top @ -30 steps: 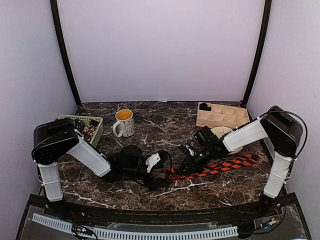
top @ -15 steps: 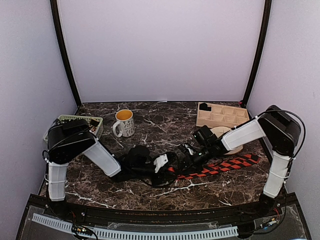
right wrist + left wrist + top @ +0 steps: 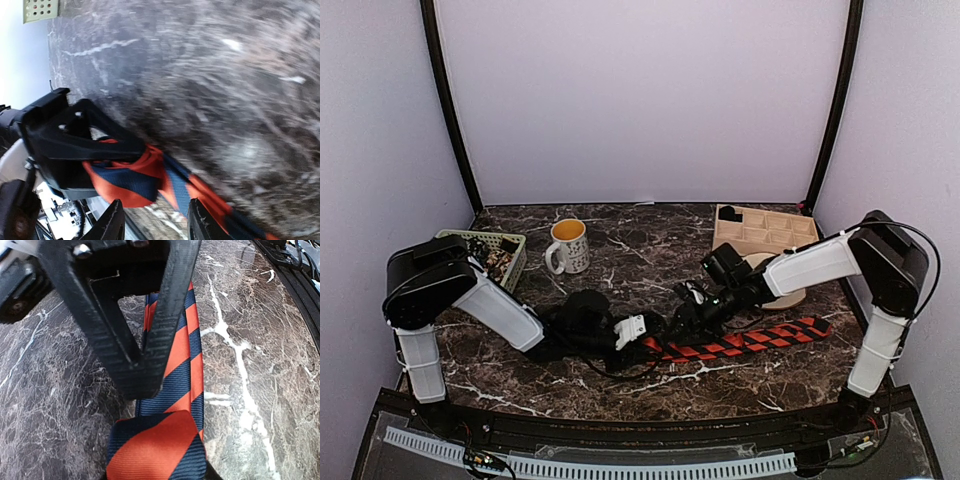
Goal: Roll the ties
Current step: Roll the tie at the center of the board.
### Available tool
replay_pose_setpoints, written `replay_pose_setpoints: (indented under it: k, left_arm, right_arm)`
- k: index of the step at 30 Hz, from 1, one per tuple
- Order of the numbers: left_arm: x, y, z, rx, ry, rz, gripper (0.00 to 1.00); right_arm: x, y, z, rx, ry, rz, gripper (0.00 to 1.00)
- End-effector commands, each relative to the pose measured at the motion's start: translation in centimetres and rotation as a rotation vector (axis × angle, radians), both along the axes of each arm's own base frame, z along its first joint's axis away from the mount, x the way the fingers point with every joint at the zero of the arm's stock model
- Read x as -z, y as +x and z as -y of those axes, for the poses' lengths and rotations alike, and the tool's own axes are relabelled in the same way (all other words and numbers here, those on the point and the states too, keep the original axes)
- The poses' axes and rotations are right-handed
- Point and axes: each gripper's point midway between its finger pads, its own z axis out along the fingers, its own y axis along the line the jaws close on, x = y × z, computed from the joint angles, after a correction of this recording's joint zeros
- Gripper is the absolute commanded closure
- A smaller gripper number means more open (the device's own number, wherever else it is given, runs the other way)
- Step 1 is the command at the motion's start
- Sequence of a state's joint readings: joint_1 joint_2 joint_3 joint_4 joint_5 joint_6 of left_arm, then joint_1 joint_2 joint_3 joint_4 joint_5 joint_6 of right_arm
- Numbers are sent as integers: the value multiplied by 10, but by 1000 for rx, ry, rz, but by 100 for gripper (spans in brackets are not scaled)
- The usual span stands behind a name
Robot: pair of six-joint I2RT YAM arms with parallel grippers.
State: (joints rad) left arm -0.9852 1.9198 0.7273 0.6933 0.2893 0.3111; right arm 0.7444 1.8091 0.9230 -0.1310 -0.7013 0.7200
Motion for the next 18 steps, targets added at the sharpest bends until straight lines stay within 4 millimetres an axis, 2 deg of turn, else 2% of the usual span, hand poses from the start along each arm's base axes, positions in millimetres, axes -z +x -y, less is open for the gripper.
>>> replay_pose_setpoints:
  k: [1,7,12,14,18]
  left_arm:
    - [29,-7,-22,-12,138,-59,71]
    - [30,-7,-20,-8,141,-70,71]
    - [31,-8,-21,-9,147,-80,70]
    - [30,-8,-20,-10,146,-80,70]
    - [31,-8,-20,-12,150,-84,70]
  right_arm:
    - [-19,-3,-22,-32,37,4,58]
    - [-15,-8,-35,-74,39,-11,60]
    - [2,-15,-36,-104,-10,-39,66]
    - [10,-16,-32,-106,-37,-48,71]
    - [19,-18,-26,-104,-70,-53,91]
